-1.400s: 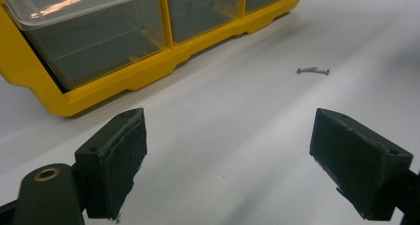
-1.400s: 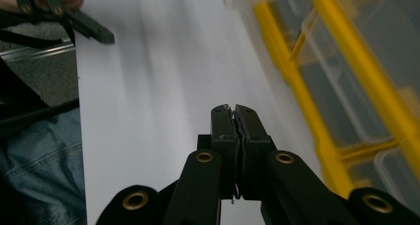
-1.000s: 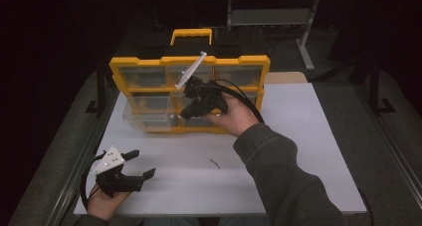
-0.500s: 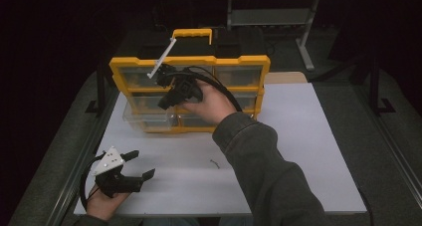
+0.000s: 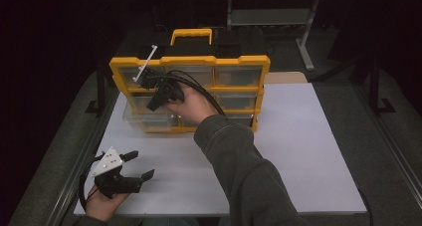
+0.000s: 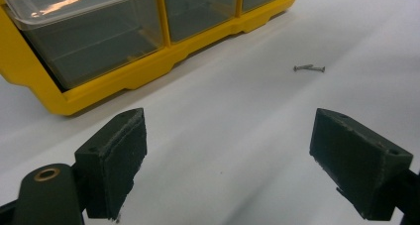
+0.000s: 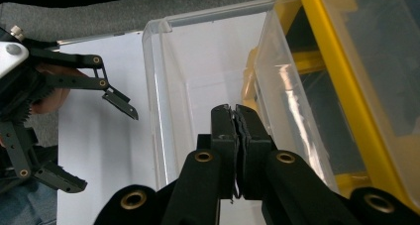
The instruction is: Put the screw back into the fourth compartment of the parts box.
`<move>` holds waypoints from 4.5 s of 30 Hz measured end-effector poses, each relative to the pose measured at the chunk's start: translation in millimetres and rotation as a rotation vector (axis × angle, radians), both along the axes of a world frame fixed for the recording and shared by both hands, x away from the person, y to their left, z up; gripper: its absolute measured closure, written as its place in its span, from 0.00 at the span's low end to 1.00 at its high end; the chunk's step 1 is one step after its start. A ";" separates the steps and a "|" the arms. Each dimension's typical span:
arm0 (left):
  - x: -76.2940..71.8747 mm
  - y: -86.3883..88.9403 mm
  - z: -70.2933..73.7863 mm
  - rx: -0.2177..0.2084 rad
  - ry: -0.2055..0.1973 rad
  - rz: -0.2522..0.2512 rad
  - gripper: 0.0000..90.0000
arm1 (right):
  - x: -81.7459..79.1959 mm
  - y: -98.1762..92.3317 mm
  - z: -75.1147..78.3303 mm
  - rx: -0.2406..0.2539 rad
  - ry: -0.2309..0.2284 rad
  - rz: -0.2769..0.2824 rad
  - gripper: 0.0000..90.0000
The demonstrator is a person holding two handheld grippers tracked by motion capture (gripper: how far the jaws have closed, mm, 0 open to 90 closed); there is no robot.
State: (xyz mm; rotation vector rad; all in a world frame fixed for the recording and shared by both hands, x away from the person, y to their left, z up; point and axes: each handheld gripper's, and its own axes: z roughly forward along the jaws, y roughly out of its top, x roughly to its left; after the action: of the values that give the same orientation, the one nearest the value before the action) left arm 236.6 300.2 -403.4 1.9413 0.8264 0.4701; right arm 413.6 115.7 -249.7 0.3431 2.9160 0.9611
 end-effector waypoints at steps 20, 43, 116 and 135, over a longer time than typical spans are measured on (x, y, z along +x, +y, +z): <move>-0.1 0.8 0.5 0.029 -0.002 -0.006 0.16 | -22.4 -43.9 25.7 0.116 -0.043 0.009 0.85; 1.7 -2.3 -2.0 0.021 0.001 0.003 0.16 | -71.7 -154.0 -65.7 0.082 0.000 -0.087 0.77; 1.3 -3.1 -2.6 0.012 0.006 0.010 0.16 | -65.2 -152.0 -151.6 -0.022 0.124 -0.142 0.97; 1.4 -3.1 -2.3 0.022 0.003 0.003 0.16 | -55.2 -142.3 -64.6 0.086 0.068 -0.096 0.97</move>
State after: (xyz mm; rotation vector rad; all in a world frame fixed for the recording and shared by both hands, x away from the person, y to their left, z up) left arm 238.1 297.1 -405.7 1.9617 0.8291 0.4802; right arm 358.4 -26.5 -314.3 0.5256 2.8934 1.0826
